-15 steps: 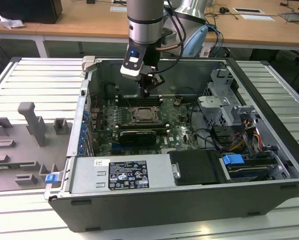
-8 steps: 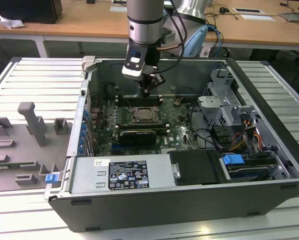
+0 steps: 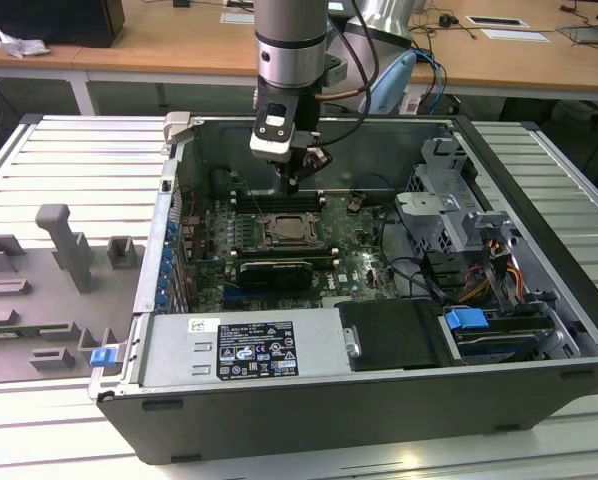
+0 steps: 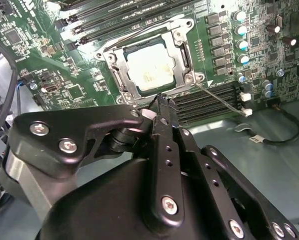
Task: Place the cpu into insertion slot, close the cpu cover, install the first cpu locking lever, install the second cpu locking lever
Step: 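Install the first cpu locking lever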
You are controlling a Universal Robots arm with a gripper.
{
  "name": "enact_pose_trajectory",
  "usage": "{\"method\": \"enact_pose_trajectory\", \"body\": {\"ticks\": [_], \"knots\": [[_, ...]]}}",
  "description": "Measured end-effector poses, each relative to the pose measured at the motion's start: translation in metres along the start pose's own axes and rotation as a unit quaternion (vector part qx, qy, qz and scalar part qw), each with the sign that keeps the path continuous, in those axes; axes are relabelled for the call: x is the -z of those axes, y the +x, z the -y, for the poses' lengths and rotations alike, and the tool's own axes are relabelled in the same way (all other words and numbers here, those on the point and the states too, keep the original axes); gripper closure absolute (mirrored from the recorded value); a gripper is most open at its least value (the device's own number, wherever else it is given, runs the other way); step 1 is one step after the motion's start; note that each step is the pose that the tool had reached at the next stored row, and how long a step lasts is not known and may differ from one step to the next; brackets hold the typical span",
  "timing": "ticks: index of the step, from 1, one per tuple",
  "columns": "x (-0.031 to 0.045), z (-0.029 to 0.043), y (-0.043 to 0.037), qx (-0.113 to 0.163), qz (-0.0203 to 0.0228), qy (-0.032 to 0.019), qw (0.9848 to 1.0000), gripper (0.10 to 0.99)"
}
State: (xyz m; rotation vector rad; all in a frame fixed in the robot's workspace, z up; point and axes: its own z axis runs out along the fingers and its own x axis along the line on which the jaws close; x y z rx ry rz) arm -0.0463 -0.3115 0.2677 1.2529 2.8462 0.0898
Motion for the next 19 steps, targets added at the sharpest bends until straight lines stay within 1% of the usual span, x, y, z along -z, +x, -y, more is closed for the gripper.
{"method": "enact_pose_trajectory", "body": {"ticks": [4,10,15,19], "knots": [[0.0000,0.0000,0.0000,0.014,-0.0009,-0.0001,0.9999,0.980],[0.0000,0.0000,0.0000,0.037,-0.0024,-0.0002,0.9993,0.980],[0.0000,0.0000,0.0000,0.056,-0.0037,-0.0003,0.9984,0.980],[0.0000,0.0000,0.0000,0.073,-0.0048,-0.0004,0.9973,0.980]]}}
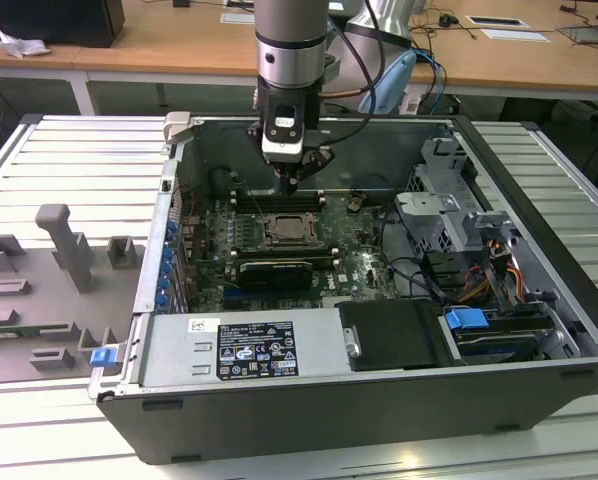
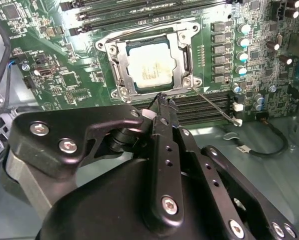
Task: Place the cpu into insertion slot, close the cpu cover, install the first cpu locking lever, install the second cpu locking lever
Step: 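Install the first cpu locking lever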
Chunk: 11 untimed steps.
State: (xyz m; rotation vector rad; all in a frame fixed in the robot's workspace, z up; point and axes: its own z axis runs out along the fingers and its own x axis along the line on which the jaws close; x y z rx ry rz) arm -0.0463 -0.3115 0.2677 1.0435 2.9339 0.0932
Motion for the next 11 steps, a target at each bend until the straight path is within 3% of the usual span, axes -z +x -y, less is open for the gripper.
{"method": "enact_pose_trajectory", "body": {"ticks": [11], "knots": [[0.0000,0.0000,0.0000,0.039,-0.0026,-0.0002,0.9992,0.980]]}}
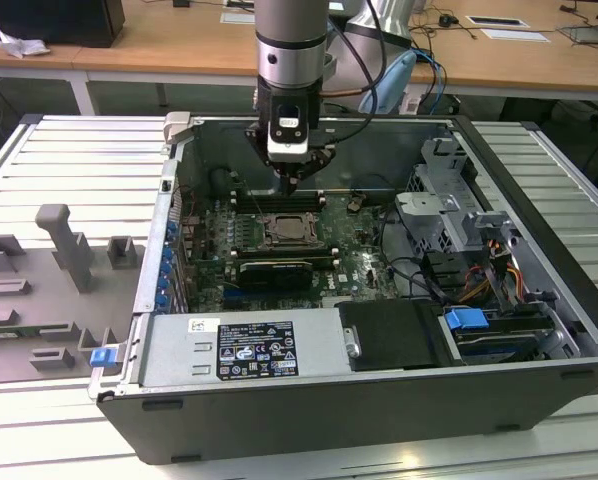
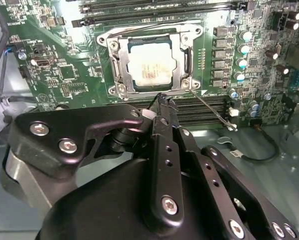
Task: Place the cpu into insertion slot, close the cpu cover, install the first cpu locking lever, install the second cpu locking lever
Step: 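Install the first cpu locking lever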
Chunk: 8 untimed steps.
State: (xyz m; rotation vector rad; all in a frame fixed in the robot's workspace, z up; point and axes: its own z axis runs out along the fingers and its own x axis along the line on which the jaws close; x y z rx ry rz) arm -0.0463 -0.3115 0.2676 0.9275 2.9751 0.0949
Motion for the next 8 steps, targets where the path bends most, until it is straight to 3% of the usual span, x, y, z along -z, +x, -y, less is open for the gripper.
{"method": "enact_pose_trajectory", "body": {"ticks": [6,8], "knots": [[0.0000,0.0000,0.0000,0.048,-0.0031,-0.0003,0.9988,0.980],[0.0000,0.0000,0.0000,0.084,-0.0055,-0.0004,0.9964,0.980]]}}
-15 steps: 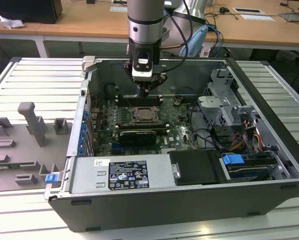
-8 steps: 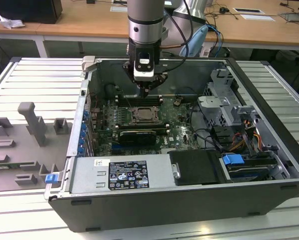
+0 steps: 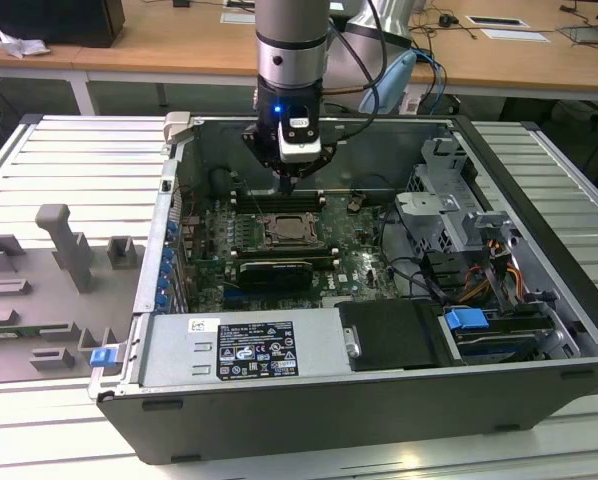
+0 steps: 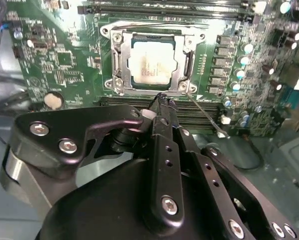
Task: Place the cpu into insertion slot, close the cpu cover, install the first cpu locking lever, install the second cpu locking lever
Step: 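Install the first cpu locking lever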
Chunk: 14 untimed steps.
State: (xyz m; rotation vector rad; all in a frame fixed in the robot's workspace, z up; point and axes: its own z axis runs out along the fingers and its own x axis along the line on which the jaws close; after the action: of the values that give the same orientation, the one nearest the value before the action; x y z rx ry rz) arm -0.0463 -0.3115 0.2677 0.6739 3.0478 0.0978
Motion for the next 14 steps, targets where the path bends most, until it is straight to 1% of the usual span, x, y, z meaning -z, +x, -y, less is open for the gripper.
{"method": "enact_pose_trajectory", "body": {"ticks": [2,4,5,6,7,8,9,11,12,14], "knots": [[0.0000,0.0000,0.0000,0.019,-0.0013,-0.0001,0.9998,0.980],[0.0001,0.0001,0.0001,0.040,-0.0024,0.0005,0.9992,0.980],[0.0000,0.0001,0.0000,0.056,-0.0031,0.0012,0.9984,0.980],[0.0000,0.0000,0.0000,0.072,-0.0040,0.0013,0.9974,0.980],[0.0000,0.0000,0.0000,0.093,-0.0054,0.0013,0.9956,0.980],[0.0000,0.0000,0.0000,0.107,-0.0062,0.0011,0.9942,0.980],[0.0000,0.0000,0.0000,0.116,-0.0068,0.0011,0.9933,0.980],[-0.0001,0.0000,0.0000,0.147,-0.0088,0.0009,0.9891,0.980],[-0.0002,0.0000,0.0000,0.157,-0.0094,0.0008,0.9875,0.980],[-0.0003,0.0005,0.0004,0.161,-0.0096,0.0007,0.9869,0.980]]}}
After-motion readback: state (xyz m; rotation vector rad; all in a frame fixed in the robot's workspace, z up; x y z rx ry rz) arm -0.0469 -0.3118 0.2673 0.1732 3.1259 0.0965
